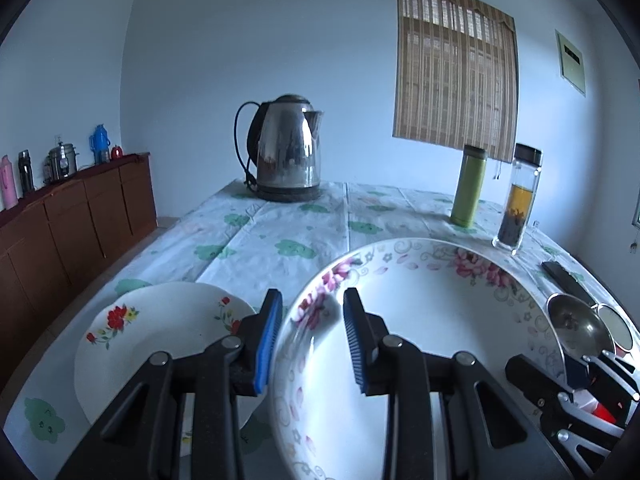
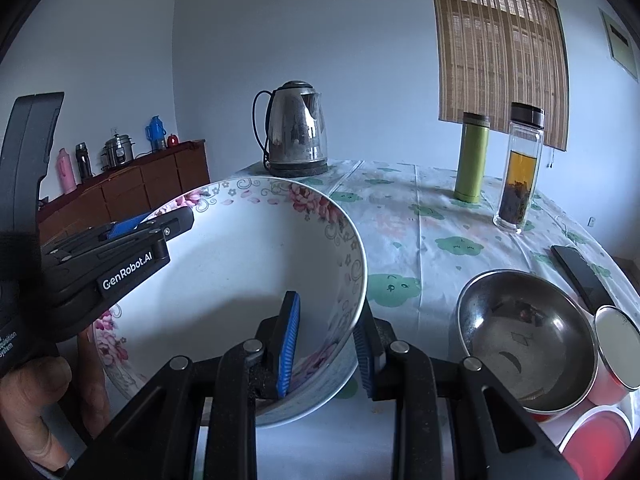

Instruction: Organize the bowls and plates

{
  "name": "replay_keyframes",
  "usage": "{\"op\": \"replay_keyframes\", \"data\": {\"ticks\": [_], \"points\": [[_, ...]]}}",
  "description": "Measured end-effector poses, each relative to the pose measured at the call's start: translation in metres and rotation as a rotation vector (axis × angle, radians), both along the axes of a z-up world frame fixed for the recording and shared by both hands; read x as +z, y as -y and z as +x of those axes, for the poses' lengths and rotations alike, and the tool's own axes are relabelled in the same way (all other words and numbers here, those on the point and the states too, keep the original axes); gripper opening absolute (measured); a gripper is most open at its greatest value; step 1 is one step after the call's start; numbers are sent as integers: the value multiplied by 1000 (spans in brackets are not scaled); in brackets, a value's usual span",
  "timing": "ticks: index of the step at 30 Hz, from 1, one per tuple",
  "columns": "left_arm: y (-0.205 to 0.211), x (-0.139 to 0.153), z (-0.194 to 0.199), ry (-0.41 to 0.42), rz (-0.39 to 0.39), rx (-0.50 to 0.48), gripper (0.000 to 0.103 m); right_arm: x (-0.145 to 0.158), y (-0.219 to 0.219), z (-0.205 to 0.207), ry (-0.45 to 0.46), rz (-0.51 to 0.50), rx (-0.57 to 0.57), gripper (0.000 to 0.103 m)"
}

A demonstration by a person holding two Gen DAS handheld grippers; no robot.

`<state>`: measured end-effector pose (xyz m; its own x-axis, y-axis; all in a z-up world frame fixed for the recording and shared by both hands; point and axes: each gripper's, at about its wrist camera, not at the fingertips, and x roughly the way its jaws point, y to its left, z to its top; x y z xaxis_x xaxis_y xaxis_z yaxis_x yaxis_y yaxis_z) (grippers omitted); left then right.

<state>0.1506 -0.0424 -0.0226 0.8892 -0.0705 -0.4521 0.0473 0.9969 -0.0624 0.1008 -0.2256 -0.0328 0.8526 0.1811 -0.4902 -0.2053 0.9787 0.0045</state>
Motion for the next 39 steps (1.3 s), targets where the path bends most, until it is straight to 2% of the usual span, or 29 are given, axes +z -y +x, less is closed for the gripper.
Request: {"op": "replay_keyframes", "data": {"ticks": [8,39], "points": [[1,-8,3,-33,22,5,29,-1,-2,5,-10,-2,-11,28],[-6,-22,22,-172,-8,20,29,-9,-7,21,-84,-26,3,28]]}}
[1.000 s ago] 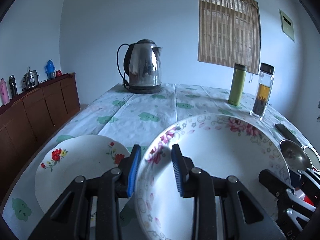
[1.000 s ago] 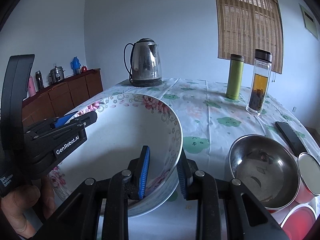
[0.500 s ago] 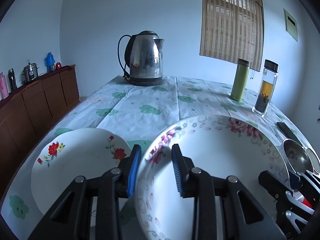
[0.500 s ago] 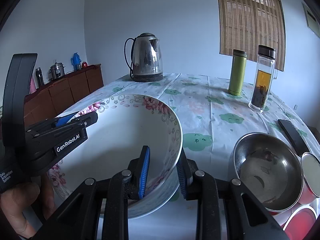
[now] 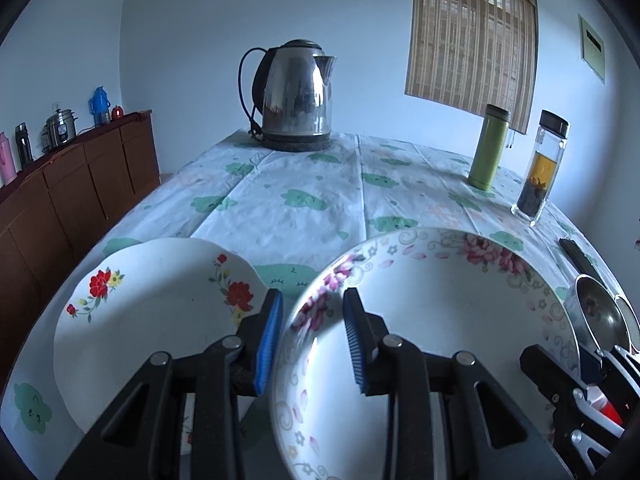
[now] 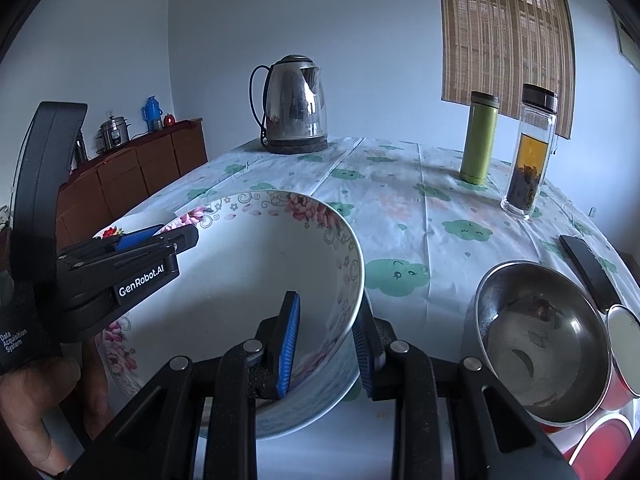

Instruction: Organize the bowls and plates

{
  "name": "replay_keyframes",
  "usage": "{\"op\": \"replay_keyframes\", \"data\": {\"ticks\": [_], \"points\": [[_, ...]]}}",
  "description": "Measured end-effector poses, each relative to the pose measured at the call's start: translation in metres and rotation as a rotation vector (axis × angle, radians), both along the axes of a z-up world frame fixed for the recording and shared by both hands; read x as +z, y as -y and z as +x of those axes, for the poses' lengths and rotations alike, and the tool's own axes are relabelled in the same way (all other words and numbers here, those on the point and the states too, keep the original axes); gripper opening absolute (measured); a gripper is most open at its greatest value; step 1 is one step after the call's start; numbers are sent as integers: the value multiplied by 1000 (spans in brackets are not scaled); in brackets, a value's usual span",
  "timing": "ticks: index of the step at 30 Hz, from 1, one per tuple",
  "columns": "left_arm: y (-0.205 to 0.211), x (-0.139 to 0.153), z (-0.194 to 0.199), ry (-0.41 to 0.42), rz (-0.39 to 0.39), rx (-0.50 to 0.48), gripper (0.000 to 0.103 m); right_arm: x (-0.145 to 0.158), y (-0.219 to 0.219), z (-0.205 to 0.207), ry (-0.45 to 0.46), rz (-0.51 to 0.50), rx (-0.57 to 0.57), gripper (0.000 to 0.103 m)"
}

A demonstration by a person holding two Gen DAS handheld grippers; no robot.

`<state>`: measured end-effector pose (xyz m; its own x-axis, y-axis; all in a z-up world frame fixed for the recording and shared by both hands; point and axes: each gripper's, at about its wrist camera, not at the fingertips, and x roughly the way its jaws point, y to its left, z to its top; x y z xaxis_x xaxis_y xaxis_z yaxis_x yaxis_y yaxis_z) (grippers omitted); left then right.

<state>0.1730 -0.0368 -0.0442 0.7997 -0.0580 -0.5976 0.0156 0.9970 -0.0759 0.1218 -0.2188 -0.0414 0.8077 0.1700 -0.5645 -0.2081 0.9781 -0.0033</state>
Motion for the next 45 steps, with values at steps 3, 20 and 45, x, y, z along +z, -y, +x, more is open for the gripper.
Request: {"op": "replay_keyframes", "data": {"ticks": [3,20,45], "points": [[2,0,0,-4,12,0,29,-1,-1,1,-7,-8,0,28],[5,-4,7,-43,24,-13,29,-4,-1,7,-32,-10,-14,28],[9,-10,12,-79,42,-31,29,-9,0,16,-87,-17,-35,30]]}}
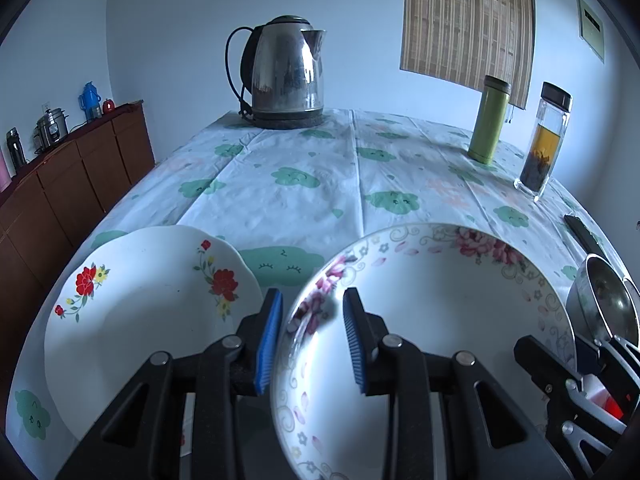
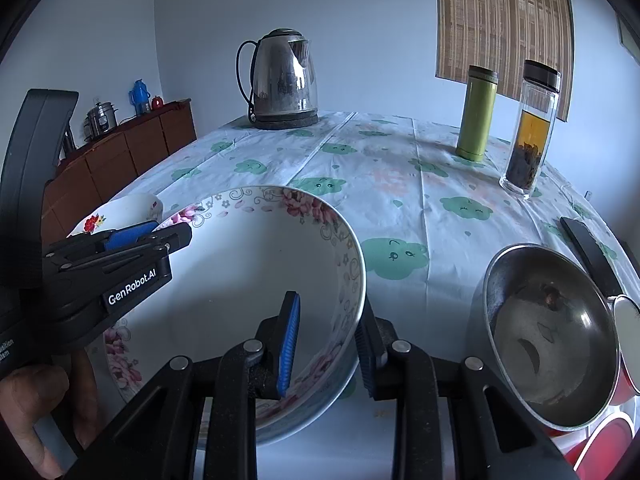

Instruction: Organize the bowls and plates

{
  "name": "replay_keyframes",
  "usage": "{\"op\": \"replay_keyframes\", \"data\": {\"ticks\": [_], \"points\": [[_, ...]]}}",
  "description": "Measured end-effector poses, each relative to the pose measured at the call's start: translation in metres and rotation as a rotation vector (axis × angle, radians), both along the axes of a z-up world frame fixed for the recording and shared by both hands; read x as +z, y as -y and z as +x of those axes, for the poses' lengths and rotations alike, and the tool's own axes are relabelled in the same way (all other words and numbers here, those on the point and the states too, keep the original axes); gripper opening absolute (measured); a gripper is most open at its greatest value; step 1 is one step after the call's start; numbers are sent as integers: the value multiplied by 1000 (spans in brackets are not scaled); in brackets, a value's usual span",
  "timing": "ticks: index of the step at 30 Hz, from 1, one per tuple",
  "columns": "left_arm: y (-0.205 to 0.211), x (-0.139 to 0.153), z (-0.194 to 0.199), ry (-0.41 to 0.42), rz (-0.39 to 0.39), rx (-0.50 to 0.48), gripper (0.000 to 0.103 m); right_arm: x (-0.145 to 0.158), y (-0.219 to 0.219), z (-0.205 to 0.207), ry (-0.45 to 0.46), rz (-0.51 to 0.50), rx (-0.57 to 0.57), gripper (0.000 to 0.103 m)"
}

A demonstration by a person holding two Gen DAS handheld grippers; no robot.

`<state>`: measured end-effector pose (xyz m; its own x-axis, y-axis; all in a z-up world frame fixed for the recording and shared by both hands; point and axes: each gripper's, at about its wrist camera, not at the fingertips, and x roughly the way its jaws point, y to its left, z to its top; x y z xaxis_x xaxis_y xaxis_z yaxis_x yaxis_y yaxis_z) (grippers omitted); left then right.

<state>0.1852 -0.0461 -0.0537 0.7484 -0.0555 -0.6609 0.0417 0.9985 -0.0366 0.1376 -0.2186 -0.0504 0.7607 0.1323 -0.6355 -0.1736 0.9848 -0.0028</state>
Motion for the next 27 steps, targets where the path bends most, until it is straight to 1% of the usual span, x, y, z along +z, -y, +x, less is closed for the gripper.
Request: {"op": "replay_keyframes", "data": {"ticks": [10,16,20,22,27], "points": [[1,-1,1,-10,-2,-7,29,0,0,0,5,-9,-4,30],[1,-3,3,-25,3,-5,29,2,-10,-4,31,-84,-20,30],[2,-4,4,-35,6,-9,29,0,-5,-1,11,-58,-16,31],[1,-4,4,-36,6,-9,29,0,-7,-1,11,-66,-11,34],[1,-4,4,-37,7,-9,29,-1,-10,-1,12,-93,-7,35]]}}
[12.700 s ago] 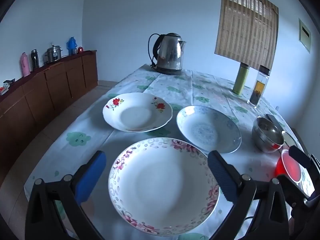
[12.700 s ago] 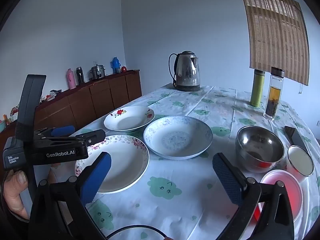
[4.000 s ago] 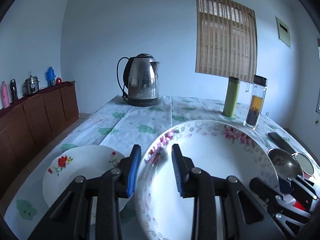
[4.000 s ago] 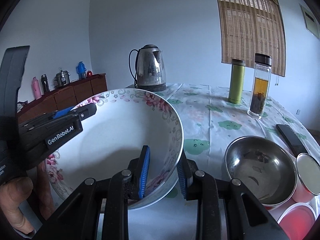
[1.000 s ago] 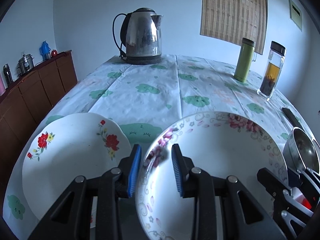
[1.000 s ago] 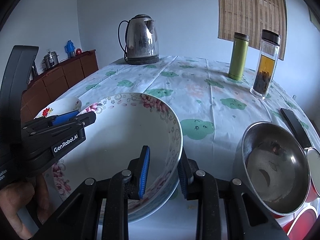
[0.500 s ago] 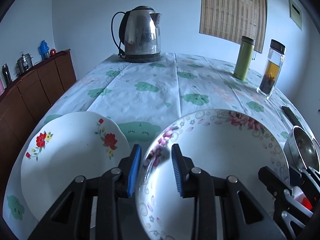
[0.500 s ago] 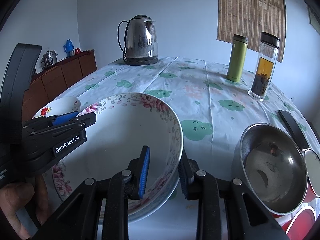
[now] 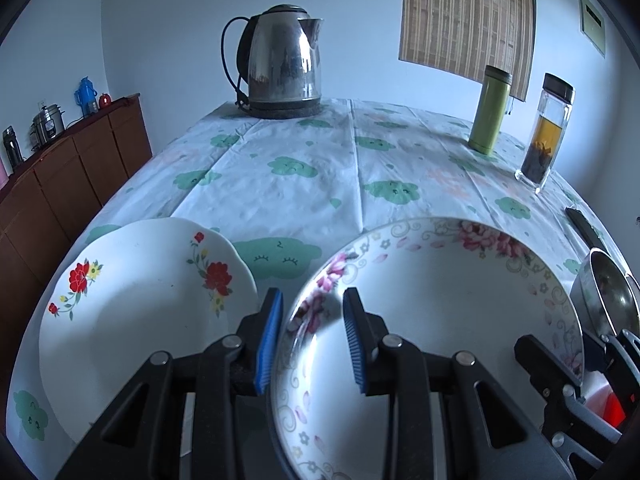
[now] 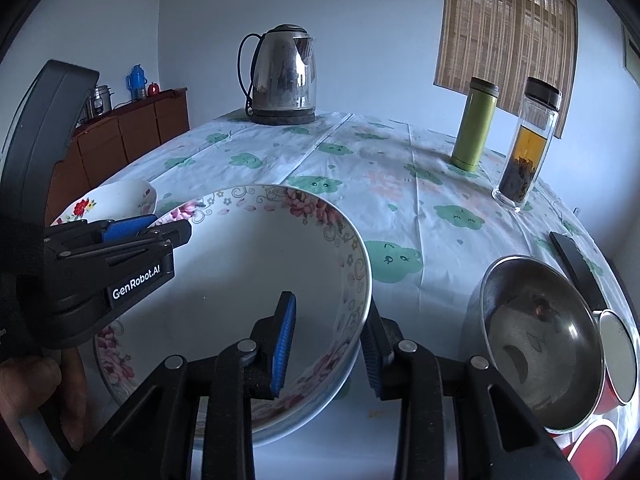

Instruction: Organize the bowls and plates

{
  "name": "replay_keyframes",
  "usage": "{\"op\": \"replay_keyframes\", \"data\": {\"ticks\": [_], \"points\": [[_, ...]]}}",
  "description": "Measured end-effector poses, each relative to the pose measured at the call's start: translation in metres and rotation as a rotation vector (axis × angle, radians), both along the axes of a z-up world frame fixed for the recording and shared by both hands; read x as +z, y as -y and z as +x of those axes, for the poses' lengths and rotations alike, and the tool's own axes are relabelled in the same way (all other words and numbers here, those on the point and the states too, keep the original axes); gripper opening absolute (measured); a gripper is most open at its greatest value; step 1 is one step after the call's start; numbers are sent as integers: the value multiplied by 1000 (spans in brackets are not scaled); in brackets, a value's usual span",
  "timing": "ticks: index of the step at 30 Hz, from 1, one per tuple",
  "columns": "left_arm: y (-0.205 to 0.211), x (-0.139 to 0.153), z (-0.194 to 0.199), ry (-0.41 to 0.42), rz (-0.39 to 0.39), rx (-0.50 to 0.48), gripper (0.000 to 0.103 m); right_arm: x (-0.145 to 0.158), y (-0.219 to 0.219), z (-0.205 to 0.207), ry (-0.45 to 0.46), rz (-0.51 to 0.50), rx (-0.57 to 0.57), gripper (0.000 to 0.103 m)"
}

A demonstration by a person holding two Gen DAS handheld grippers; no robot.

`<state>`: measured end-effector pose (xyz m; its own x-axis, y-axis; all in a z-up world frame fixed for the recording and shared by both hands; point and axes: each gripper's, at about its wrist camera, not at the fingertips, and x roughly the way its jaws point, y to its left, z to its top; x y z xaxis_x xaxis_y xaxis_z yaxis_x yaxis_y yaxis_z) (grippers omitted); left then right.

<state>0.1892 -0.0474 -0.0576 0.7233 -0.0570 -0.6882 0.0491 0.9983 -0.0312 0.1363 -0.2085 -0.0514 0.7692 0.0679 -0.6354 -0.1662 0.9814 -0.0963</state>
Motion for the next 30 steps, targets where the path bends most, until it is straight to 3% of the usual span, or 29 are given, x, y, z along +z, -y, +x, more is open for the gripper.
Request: {"op": "replay_keyframes", "data": {"ticks": [13,30], "points": [[0,0,-1,-1,1,0,29,1,9,0,-4,66,11,35],[1,0,-1,-1,9,-6,36,3,5,-2,12,49,6,35]]}}
